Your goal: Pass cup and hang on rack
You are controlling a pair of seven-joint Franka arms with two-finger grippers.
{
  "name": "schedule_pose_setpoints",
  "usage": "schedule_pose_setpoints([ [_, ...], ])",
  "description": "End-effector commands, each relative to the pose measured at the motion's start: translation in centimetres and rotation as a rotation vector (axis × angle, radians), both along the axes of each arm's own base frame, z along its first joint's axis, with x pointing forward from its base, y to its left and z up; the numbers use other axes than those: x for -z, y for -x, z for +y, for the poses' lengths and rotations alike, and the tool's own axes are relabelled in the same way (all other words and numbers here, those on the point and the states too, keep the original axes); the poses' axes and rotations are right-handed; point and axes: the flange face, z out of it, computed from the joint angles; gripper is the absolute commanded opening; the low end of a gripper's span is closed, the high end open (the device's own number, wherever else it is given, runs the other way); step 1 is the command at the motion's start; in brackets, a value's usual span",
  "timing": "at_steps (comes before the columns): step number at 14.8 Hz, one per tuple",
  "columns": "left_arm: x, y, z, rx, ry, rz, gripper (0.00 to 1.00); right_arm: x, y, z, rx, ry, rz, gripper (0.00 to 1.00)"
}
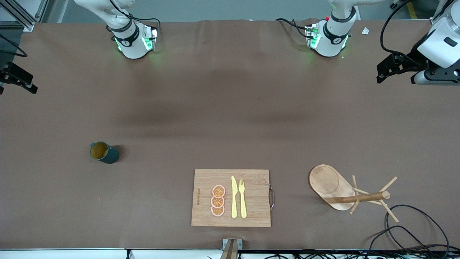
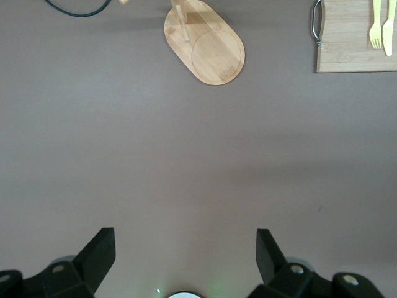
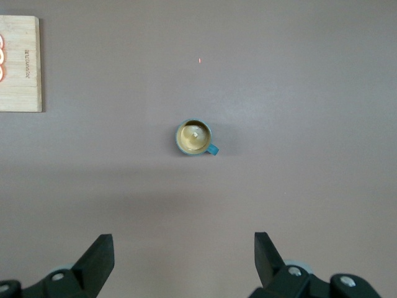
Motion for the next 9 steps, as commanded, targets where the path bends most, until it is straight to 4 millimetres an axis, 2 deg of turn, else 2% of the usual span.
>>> schedule_pose_setpoints([
  [1,-0.47,0.13,0.19,0.004,0.013,-0.005,1.0,-0.69,-0.02,0.07,0.022,0.028,-0.028,1.0],
  [4,-0.53,0.07,0.3,0.003,-0.003,-0.008,1.0,-0.55,-0.08,0.66,0.083,0.021,-0.026,1.0],
  [9,-0.21,-0.65,0.38,0.005,-0.013,-0.007,1.0,-0.42,-0.21,0.83,0.076,0.021,-0.022,1.0],
])
